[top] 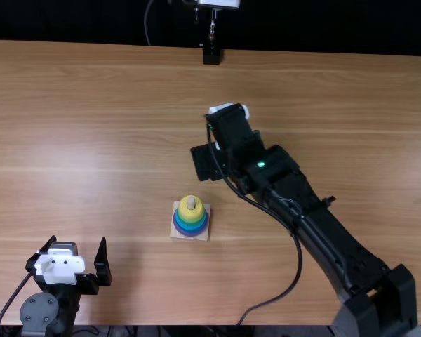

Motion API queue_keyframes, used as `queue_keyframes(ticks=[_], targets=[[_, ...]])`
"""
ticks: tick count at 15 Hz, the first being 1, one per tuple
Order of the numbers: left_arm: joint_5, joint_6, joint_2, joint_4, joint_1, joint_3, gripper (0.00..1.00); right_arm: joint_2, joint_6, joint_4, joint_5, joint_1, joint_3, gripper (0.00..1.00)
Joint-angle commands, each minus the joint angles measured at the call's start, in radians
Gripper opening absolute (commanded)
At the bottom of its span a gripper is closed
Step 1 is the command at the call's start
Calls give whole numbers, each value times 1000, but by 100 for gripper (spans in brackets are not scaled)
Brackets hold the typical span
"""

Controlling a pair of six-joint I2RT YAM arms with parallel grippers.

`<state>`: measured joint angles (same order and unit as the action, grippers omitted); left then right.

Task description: Build the Hanoi tower: stack the rings onto the peg from bottom to top in this color order: purple, dark blue, light blue, dark green, light green, yellow, orange.

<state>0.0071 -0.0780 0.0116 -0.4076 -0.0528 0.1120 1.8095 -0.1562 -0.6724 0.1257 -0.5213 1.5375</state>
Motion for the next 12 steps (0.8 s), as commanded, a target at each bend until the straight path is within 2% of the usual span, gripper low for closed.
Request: queue_keyframes(ticks=[1, 3, 4, 5, 6, 7, 9, 10, 12], targets=[[-2, 14, -12, -78, -5, -112, 100, -73, -13, 34, 36, 73, -66, 100], [-2, 14, -12, -78, -5, -112, 100, -87, 2, 33, 38, 132, -146, 100], [-2, 14, -12, -78, -4, -112, 100, -107, 73, 40, 34, 162, -194, 100], [-2, 14, -12, -78, -5, -112, 100, -128, 165, 40, 27, 201, -231, 100], [-2, 14, -12, -78, -5, -112, 100, -137, 256, 42, 3, 237, -261, 100], [-2, 14, -12, -80, -5, -112, 100, -142, 303, 44, -47, 262, -284, 100], [-2, 14, -12, -78, -5, -112, 100, -151, 311, 42, -159, 320, -300, 100], [-2, 14, -12, -78, -4, -112, 100, -151, 307, 42, -190, 348, -315, 100], [-2, 14, -12, -78, -5, -112, 100, -151, 303, 42, -188, 359, -350, 100]])
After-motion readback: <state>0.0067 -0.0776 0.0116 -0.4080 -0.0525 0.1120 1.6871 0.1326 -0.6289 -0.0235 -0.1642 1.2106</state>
